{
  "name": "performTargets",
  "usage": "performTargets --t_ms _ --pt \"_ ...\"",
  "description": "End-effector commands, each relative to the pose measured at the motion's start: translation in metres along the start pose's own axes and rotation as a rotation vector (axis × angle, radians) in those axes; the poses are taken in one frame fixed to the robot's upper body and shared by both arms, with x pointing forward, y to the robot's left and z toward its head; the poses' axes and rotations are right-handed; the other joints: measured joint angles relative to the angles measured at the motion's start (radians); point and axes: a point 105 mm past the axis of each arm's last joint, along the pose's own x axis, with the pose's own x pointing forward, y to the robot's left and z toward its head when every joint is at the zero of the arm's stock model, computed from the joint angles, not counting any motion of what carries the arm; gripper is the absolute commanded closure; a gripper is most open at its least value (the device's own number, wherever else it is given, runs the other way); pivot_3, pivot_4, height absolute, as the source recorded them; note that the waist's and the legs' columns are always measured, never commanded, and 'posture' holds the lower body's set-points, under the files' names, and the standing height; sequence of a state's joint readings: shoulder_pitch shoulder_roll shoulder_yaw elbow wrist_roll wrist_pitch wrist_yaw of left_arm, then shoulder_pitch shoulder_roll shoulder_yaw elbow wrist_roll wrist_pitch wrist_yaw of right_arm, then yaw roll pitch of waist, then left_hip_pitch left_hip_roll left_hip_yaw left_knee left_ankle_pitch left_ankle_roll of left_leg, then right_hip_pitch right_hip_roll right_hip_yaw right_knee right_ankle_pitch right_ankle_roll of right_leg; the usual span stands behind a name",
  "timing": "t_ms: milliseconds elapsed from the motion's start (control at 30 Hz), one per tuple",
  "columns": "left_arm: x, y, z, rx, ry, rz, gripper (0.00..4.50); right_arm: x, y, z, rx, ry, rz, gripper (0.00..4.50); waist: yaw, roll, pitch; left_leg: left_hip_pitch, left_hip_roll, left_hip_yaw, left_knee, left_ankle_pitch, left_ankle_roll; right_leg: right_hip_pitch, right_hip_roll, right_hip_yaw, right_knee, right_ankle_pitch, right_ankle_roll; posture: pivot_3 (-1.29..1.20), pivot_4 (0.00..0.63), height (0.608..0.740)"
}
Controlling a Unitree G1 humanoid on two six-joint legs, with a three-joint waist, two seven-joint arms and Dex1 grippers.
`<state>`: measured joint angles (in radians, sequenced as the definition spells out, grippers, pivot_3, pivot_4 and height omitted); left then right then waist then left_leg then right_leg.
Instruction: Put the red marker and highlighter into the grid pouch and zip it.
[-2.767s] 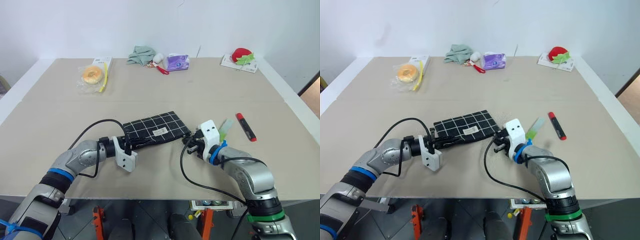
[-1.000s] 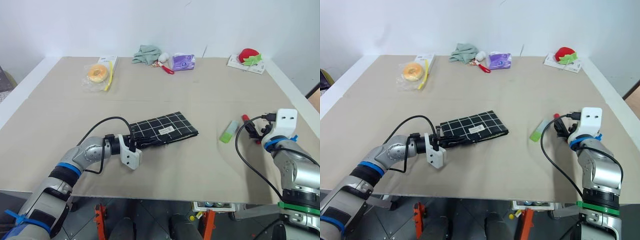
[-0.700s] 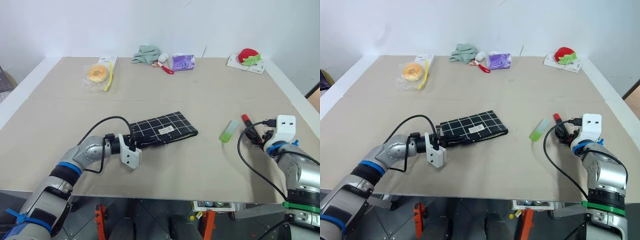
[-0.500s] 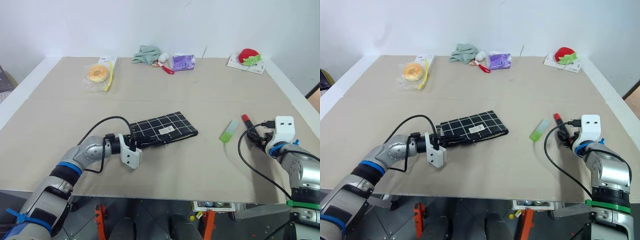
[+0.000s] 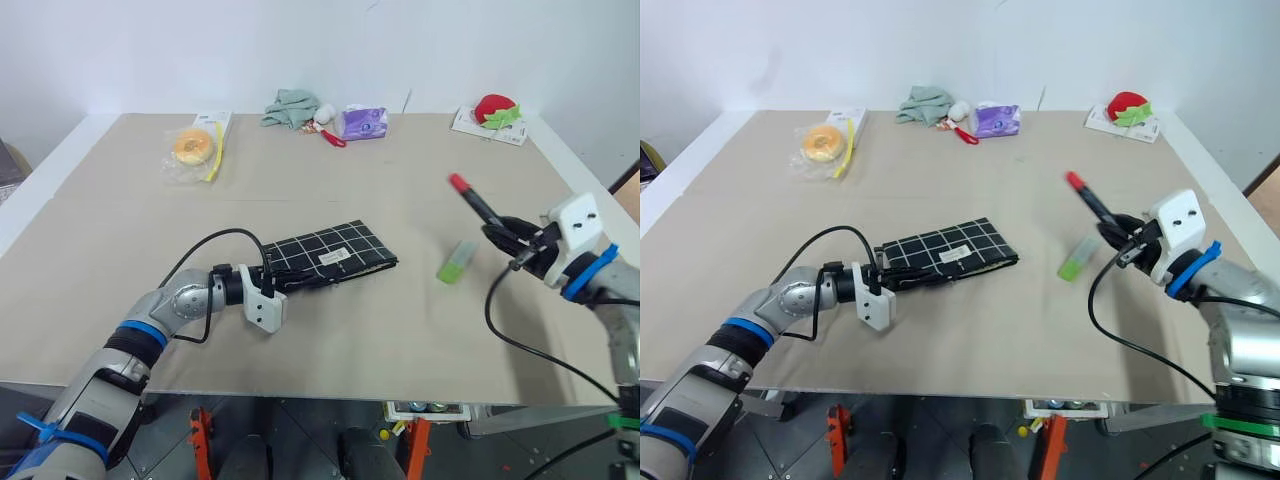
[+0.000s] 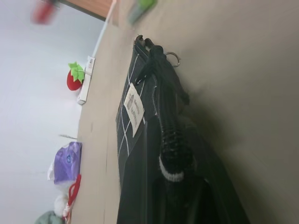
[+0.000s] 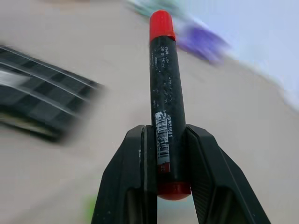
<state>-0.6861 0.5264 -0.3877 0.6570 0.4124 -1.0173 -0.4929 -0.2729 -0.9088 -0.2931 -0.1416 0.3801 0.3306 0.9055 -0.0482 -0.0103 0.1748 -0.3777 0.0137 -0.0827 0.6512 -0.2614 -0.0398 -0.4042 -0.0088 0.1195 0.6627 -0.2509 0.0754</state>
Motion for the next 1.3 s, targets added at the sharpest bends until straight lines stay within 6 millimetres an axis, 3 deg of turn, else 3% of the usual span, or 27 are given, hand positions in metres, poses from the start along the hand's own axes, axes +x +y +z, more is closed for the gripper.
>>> performTargets --t_ms 33,200,633,833,967,1100,1300 --pt "-0.001 0.008 -0.002 -0.028 0.000 0.029 4.50 0.004 0.037 0.002 -0.080 0.080 0.239 3.89 0.000 -0.002 0.001 0.000 0.000 0.000 0.000 0.000 0.000 0.000 0.000 0.000 0.000 0.000 0.000 0.00 0.150 0.740" --pt "0.001 0.016 0.000 -0.060 -0.011 0.063 4.50 0.006 0.054 -0.015 -0.165 0.209 0.342 3.89 0.001 -0.003 0.002 -0.003 0.000 0.000 0.001 0.000 0.000 -0.002 0.000 0.000 -0.001 0.000 0.000 0.00 0.150 0.740" --pt "0.004 0.018 0.009 -0.057 -0.040 0.062 4.50 0.025 0.045 -0.032 -0.243 0.246 0.316 3.89 0.001 -0.006 0.004 -0.006 0.000 0.000 0.001 0.000 0.000 -0.005 0.000 -0.001 -0.001 0.001 -0.002 0.00 0.150 0.740" --pt "0.008 0.016 0.015 -0.046 -0.057 0.053 4.50 0.042 0.051 -0.023 -0.276 0.190 0.338 3.89 0.000 -0.006 0.004 -0.006 0.000 0.000 0.001 0.000 0.000 -0.005 0.000 -0.001 -0.001 0.003 -0.004 0.00 0.150 0.740" --pt "0.012 0.020 0.019 -0.052 -0.074 0.067 4.50 0.072 0.079 -0.002 -0.376 0.086 0.397 3.89 -0.002 -0.007 0.004 -0.006 0.001 -0.001 0.002 0.000 0.000 -0.005 0.000 -0.001 -0.001 0.003 -0.004 0.00 0.150 0.740" --pt "0.016 0.024 0.024 -0.064 -0.103 0.083 4.50 0.089 0.096 0.008 -0.494 0.033 0.437 3.89 0.000 -0.006 0.005 -0.007 0.001 -0.002 0.002 0.000 0.000 -0.005 0.000 -0.003 -0.001 0.004 -0.007 0.00 0.150 0.740" --pt "0.017 0.027 0.028 -0.111 -0.127 0.096 4.50 0.100 0.089 0.010 -0.648 0.024 0.428 3.89 0.003 -0.007 0.005 -0.008 -0.001 -0.003 0.002 0.000 0.000 -0.005 -0.002 -0.004 -0.001 0.005 -0.008 0.00 0.150 0.740"
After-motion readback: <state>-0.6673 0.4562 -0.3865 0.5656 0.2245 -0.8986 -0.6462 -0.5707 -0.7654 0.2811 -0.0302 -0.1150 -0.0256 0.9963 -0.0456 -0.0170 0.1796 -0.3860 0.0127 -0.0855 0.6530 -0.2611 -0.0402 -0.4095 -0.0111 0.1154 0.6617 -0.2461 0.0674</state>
